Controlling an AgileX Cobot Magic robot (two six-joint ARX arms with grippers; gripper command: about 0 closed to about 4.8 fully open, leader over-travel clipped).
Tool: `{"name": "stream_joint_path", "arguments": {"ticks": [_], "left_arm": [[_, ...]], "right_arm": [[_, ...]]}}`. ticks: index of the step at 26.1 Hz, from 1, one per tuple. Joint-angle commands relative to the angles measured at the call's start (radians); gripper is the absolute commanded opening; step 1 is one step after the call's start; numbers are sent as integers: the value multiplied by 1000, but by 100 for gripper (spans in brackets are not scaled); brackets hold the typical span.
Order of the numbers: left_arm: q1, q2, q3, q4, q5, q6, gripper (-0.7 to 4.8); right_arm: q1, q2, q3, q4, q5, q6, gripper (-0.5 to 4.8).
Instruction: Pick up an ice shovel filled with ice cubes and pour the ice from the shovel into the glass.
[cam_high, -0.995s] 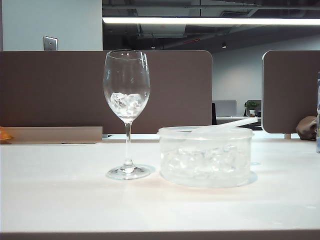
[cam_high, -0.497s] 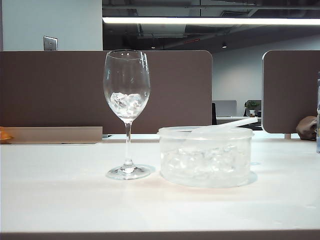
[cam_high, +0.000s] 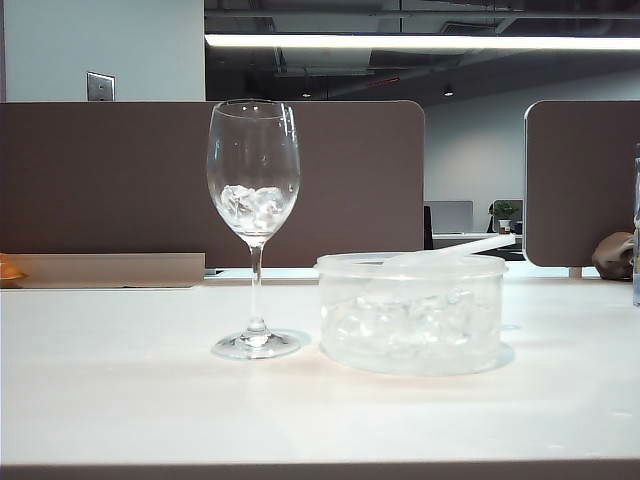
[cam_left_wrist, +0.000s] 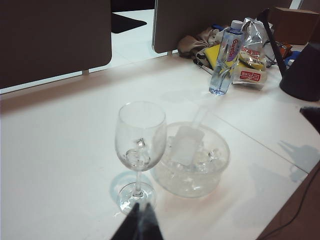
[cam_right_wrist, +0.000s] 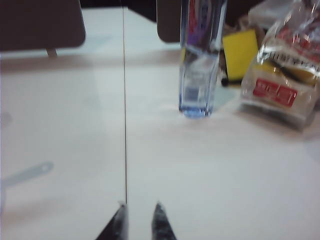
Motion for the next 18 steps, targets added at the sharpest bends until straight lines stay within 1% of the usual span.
{"name": "stream_joint_path", "arguments": {"ticks": [1, 6, 9, 15, 16, 18], "left_arm": [[0, 0, 2, 8, 4, 0, -6], [0, 0, 2, 7, 4, 0, -5], [0, 0, 2, 7, 4, 0, -5], [0, 0, 2, 7, 5, 0, -5], [0, 0, 2, 7, 4, 0, -5], [0, 0, 2, 7, 4, 0, -6]], "right_arm": [[0, 0, 3, 42, 0, -2, 72], [1, 0, -46, 42, -18, 7, 72], [2, 0, -47, -8, -54, 8, 72], [-5, 0, -47, -18, -55, 1, 72], [-13, 0, -47, -18, -63, 0, 72], [-43, 0, -47, -27, -125, -26, 72]]}}
